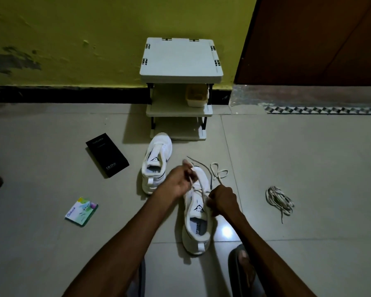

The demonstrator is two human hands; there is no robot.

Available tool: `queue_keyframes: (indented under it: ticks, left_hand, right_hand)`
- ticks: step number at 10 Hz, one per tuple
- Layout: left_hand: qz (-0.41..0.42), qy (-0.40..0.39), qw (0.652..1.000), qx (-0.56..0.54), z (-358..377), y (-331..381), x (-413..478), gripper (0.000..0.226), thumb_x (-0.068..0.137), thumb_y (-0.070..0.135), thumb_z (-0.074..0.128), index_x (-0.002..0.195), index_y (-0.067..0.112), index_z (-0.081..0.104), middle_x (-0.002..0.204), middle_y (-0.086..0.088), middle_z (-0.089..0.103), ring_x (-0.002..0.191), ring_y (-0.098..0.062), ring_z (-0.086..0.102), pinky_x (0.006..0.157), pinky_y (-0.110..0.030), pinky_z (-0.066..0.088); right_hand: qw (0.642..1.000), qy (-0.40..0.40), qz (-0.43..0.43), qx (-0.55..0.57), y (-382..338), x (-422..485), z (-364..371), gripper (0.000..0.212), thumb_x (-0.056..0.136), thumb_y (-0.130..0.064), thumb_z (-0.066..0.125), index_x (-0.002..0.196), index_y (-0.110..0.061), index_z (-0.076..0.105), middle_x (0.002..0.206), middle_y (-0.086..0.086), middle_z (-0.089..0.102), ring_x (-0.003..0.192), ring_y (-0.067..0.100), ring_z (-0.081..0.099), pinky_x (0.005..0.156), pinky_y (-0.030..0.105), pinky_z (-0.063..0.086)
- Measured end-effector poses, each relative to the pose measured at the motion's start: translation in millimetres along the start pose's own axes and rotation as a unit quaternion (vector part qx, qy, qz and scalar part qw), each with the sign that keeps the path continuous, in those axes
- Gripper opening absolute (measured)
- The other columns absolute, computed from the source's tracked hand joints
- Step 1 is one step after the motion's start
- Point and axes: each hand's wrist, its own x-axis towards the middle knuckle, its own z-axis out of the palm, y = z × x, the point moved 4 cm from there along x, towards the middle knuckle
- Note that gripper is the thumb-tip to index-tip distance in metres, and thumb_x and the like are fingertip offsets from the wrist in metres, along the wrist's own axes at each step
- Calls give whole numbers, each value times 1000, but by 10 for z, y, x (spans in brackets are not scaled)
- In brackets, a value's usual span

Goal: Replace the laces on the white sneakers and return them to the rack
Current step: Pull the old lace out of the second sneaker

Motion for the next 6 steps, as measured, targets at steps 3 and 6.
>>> queue_keyframes:
  ticks: [3,6]
  left_hand:
    - [183,-159,719,652,259,244,-280,33,91,41,62,78,15,78,88,2,71,77,-4,58,77,-25,43]
    - [183,-57,691,697,-16,-32,-142,24,94,33,58,84,14,70,76,-6,63,69,-17,59,60,-25,37]
  right_hand:
    - [999,7,14,41,2,-30,37,14,74,-13,72,69,-1,69,70,15,72,63,25,71,68,36,60]
    - [999,16,12,33,39,-65,53,17,71,-16,70,72,1,69,61,9,70,55,21,69,60,36,60]
